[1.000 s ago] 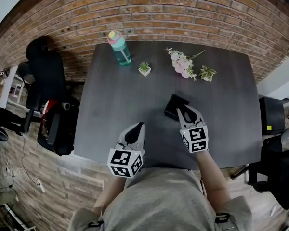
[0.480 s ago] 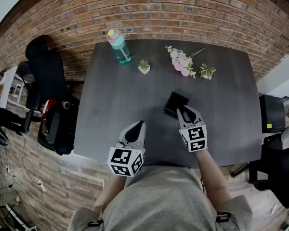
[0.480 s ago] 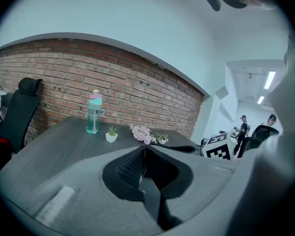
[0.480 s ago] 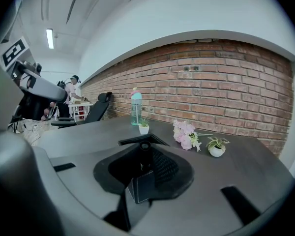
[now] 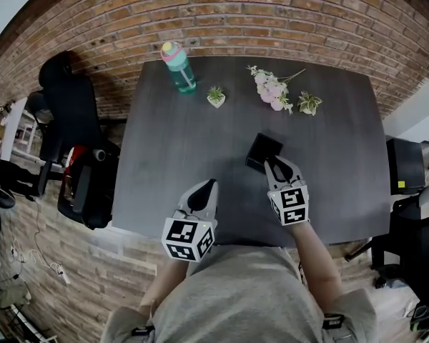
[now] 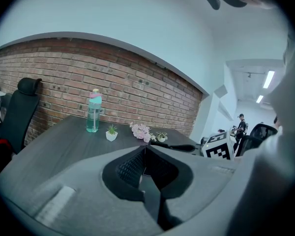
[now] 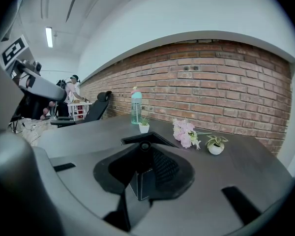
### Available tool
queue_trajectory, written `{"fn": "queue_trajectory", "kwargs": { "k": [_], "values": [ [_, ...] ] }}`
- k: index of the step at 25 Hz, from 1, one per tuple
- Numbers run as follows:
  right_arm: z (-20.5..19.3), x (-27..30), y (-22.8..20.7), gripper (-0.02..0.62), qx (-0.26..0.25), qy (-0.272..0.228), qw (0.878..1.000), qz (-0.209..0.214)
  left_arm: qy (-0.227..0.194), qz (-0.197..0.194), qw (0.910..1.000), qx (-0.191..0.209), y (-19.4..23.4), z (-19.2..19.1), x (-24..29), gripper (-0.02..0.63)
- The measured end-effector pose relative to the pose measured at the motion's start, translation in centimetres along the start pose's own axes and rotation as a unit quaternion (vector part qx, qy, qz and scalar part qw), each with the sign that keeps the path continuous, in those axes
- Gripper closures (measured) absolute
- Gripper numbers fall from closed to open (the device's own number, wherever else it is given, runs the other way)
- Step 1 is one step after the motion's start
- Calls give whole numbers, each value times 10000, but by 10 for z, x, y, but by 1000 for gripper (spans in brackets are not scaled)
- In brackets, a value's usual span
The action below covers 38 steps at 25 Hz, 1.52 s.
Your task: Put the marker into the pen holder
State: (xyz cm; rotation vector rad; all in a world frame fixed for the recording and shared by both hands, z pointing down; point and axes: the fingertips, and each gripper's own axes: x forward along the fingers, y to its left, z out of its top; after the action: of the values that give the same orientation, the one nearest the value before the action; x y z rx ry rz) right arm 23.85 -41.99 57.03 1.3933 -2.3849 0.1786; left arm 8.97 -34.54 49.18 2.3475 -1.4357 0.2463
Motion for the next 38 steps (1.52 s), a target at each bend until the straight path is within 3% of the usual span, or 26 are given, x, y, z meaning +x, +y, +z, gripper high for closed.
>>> {"fn": "queue_trajectory", "kwargs": {
  "k": [19,23,38],
  "values": [
    [-4,-4,1,523,28,140,9998,-151,40,-206,9998,64,-2,-4,-25,588],
    [-2,-8,1,486,13,181,9996,-198,0,-232,9997,83,-5,-2,-34,588],
    [27,-77,46,474,304,-401,9971,-564,-115,-485,9986,178,-10,-15,-85,588]
  ]
}}
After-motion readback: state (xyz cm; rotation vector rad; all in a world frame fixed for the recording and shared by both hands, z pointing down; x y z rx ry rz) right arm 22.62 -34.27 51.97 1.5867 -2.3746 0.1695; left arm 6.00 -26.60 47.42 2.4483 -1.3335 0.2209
